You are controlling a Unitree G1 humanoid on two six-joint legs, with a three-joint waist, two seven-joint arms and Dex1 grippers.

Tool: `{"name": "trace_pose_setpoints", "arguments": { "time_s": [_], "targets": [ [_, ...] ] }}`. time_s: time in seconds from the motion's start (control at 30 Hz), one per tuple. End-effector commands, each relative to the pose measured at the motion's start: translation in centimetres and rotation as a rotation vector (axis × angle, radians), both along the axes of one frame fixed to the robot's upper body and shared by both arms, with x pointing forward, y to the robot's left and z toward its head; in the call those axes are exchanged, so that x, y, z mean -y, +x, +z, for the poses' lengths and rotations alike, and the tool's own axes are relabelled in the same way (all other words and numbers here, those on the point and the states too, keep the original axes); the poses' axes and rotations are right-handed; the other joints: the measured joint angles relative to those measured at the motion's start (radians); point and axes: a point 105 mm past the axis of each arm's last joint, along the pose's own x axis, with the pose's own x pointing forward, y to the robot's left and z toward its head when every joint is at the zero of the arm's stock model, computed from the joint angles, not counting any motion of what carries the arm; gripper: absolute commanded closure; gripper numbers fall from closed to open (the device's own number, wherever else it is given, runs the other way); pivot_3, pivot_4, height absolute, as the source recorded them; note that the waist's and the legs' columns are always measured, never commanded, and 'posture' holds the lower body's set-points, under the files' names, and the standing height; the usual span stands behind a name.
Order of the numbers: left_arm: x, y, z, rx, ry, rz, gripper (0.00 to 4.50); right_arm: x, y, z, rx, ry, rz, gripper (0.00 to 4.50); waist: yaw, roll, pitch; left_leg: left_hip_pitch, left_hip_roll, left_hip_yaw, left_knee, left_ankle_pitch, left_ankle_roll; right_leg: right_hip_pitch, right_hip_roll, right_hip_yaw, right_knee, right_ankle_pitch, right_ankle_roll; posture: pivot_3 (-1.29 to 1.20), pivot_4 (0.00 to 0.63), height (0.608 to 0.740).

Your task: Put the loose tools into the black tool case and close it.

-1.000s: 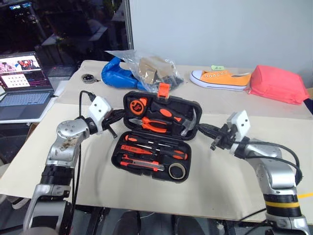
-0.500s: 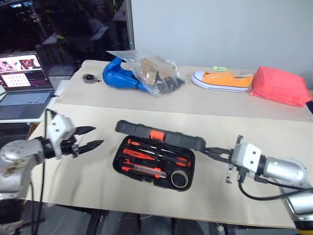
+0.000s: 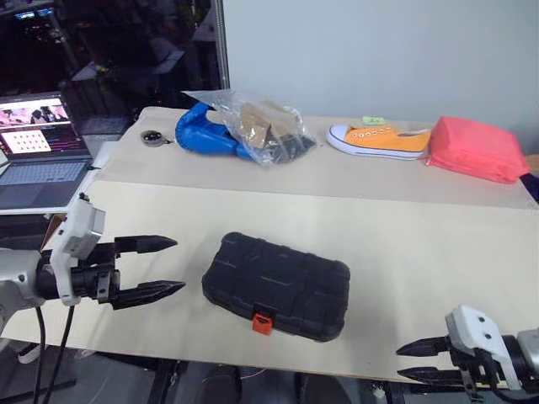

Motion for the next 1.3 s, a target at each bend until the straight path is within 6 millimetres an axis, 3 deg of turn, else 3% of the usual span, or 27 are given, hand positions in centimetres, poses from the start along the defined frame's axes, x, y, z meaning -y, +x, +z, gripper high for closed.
{"name": "trace_pose_setpoints", "arguments": {
  "time_s": [0.03,0.07,0.3,0.5,0.73,0.93,1.03,1.13,1.3],
  "targets": [
    [1.4,-1.5,0.5,0.011,0.025,-0.096,0.00,-3.0,-0.2,0.1,0.018,0.058,0.074,4.26,0.002,-0.001,0.000,0.001,0.000,0.000,0.000,0.000,0.000,0.000,0.001,0.000,0.000,-0.001,-0.004,0.00,0.150,0.740],
    [1.7,-1.8,0.4,0.005,0.028,-0.115,0.00,-3.7,0.0,-0.1,0.027,0.065,0.090,4.46,0.005,0.000,0.001,0.002,0.001,0.001,-0.001,0.000,0.000,0.000,0.002,-0.001,0.001,-0.002,-0.006,0.00,0.150,0.740],
    [3.2,-3.6,-0.3,-0.001,0.067,-0.209,0.00,-7.1,2.0,-1.5,0.140,0.062,0.117,4.46,0.009,0.000,0.000,-0.004,0.000,0.008,-0.001,0.001,-0.001,-0.007,0.000,0.001,0.000,-0.001,-0.004,0.00,0.150,0.740],
    [3.6,-3.9,-0.5,0.006,0.060,-0.204,0.00,-8.2,4.6,-1.0,0.193,0.092,-0.007,4.46,0.004,-0.001,0.000,-0.008,0.000,0.009,-0.001,0.000,-0.001,-0.011,0.001,0.001,0.000,0.003,-0.004,0.00,0.150,0.740],
    [4.0,-3.3,-0.9,0.033,0.053,-0.170,0.00,-7.8,10.9,0.0,0.297,0.111,-0.301,4.46,0.002,-0.001,0.000,-0.005,0.001,0.009,-0.001,0.001,-0.001,-0.011,0.003,0.001,0.001,0.003,-0.006,0.00,0.150,0.740],
    [4.4,-2.2,-1.4,0.058,0.060,-0.151,0.00,-8.9,16.7,-0.3,0.357,0.127,-0.462,4.46,-0.007,-0.001,0.000,-0.002,0.001,0.011,-0.001,0.001,-0.001,-0.010,0.005,0.003,0.001,0.005,-0.011,0.00,0.150,0.740],
    [4.7,-0.8,-1.4,0.105,0.057,-0.133,0.00,-9.6,18.5,-0.7,0.343,0.137,-0.489,4.46,-0.010,-0.001,0.000,-0.003,0.001,0.011,-0.002,0.001,-0.001,-0.011,0.006,0.003,0.001,0.007,-0.009,0.00,0.150,0.740],
    [5.5,0.3,-1.4,0.125,0.036,-0.120,0.00,-9.8,18.6,-0.1,0.305,0.167,-0.450,4.46,-0.015,-0.001,0.000,-0.003,0.001,0.010,-0.001,0.002,0.000,-0.011,0.007,0.003,0.002,0.012,-0.011,0.00,0.150,0.740],
    [6.4,2.1,-2.0,0.133,0.001,-0.027,0.00,-9.0,16.2,1.2,0.272,0.158,-0.360,3.07,-0.013,0.000,0.000,-0.010,0.000,0.010,-0.001,0.001,0.000,-0.014,0.006,0.003,0.001,0.010,-0.008,0.00,0.150,0.740]
  ]
}}
